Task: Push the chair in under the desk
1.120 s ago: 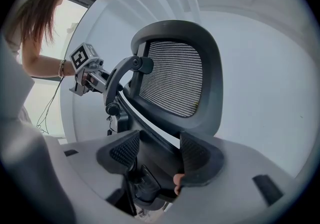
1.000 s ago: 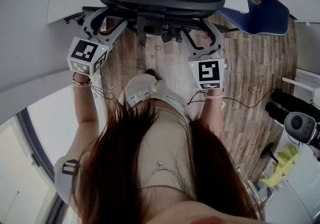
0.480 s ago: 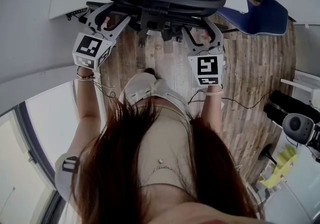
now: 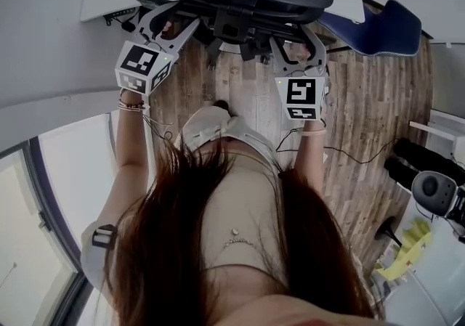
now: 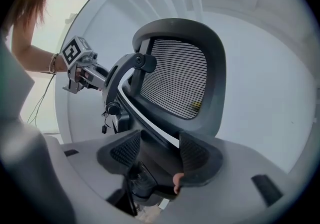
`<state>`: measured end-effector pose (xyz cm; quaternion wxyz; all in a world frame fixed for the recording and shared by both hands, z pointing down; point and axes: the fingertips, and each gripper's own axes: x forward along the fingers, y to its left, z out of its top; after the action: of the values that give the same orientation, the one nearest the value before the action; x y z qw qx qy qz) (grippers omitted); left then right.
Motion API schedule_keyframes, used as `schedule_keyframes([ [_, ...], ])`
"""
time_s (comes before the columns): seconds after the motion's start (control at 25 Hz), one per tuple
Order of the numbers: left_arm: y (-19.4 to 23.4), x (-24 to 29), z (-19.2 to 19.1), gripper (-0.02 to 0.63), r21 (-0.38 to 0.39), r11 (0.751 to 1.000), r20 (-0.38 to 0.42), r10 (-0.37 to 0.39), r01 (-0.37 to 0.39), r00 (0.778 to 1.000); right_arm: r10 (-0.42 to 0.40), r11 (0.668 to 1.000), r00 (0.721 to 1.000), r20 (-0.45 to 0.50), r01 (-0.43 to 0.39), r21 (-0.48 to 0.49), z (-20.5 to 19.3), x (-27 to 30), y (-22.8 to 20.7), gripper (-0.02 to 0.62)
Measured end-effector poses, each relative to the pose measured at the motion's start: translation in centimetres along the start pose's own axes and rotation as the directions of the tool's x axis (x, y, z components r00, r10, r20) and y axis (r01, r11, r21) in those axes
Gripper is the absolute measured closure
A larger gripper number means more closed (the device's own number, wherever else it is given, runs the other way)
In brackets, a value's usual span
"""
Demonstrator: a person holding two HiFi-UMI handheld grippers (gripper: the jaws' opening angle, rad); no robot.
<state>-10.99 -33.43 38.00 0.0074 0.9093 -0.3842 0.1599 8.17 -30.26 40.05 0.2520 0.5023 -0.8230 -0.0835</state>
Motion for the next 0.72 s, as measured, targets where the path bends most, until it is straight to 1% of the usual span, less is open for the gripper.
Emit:
schedule_keyframes([
  [0.2, -0.1, -0.4, 0.4, 0.439, 0.012, 1.0, 0.008, 0.011, -0.011, 1.0, 0.012, 1.0, 0.999, 0.031, -0.012, 0.017, 0.7, -0.3, 0.4, 0.348],
  [0.4, 0.0, -1.1, 0.8, 0.459, 0.009, 1.0, 0.019, 0.027, -0.027, 0.999, -0.002, 1.0, 0.999, 0.05, 0.001, 0.019, 1.6, -0.4, 0.4, 0.36],
  [0.52, 0.0, -1.6, 0.7, 0.48, -0.002, 0.999, 0.032, 0.033, -0.033, 0.999, -0.016, 0.999, 0.998, 0.068, 0.013, 0.041, 2.1, -0.6, 0.5, 0.376],
  [0.72, -0.8, -2.3, 0.0, 0.5, -0.018, 0.999, 0.024, 0.032, -0.031, 0.999, -0.024, 0.999, 0.997, 0.068, 0.021, 0.046, 2.2, -1.4, 1.2, 0.414],
])
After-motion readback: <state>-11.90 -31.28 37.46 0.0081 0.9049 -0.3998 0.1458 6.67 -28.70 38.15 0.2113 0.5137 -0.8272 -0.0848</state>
